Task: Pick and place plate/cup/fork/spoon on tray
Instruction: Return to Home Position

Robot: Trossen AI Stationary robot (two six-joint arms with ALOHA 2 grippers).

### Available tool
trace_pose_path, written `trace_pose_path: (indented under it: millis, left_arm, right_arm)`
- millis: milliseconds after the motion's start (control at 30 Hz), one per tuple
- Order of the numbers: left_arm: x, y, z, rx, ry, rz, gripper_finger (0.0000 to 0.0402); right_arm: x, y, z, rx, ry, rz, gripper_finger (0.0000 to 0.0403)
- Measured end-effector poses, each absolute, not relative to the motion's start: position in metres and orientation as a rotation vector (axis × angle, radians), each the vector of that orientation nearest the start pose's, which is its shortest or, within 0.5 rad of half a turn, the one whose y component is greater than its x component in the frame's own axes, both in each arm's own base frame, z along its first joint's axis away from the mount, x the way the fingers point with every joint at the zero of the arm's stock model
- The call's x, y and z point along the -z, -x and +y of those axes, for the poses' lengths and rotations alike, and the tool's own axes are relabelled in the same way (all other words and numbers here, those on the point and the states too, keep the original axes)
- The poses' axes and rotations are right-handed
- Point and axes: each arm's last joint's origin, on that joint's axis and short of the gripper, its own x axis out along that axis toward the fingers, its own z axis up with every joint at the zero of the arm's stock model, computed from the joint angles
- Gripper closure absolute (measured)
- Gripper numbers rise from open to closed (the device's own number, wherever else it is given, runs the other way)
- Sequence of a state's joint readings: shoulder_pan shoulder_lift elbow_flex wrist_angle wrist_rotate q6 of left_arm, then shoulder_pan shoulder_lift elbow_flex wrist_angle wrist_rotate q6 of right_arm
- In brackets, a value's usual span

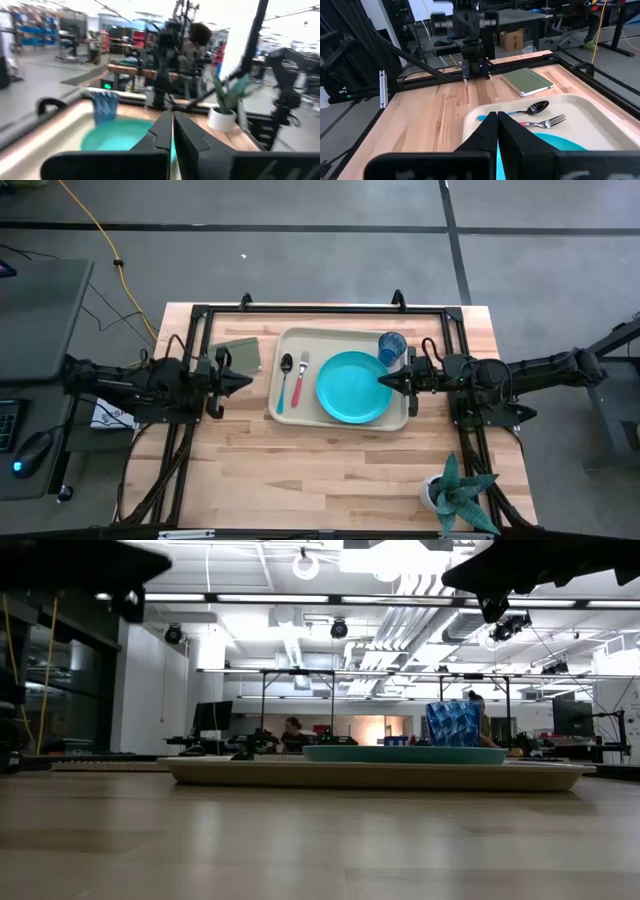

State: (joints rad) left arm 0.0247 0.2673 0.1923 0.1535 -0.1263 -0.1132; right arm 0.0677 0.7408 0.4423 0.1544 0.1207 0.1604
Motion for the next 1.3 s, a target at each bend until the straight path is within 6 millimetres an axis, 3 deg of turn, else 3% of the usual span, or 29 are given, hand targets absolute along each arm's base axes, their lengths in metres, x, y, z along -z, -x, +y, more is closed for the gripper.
trace_pose_path:
  millis: [200,433,733,1033,1300]
  left_arm:
    - [-0.183,-0.104,0.006,-0.15,0.15,-0.171,0.0401]
    - [-0.181,-0.1,0.006,-0.153,0.143,-0.146,0.0401]
    - [-0.181,-0.1,0.006,-0.158,0.116,-0.141,0.0402]
    - [-0.176,-0.101,0.007,-0.164,0.127,-0.092,0.0401]
    - [-0.176,-0.101,0.007,-0.163,0.133,-0.092,0.0401]
  right_arm:
    - [-0.253,-0.172,0.008,0.08,-0.142,0.143,0.0403]
    - [-0.251,-0.164,0.007,0.091,-0.144,0.18,0.0403]
    - [-0.255,-0.127,0.007,0.049,-0.255,0.171,0.0402]
    - [-0.216,-0.104,0.008,-0.014,-0.242,-0.026,0.0402]
    - [-0.184,-0.095,0.007,-0.023,-0.179,-0.173,0.0402]
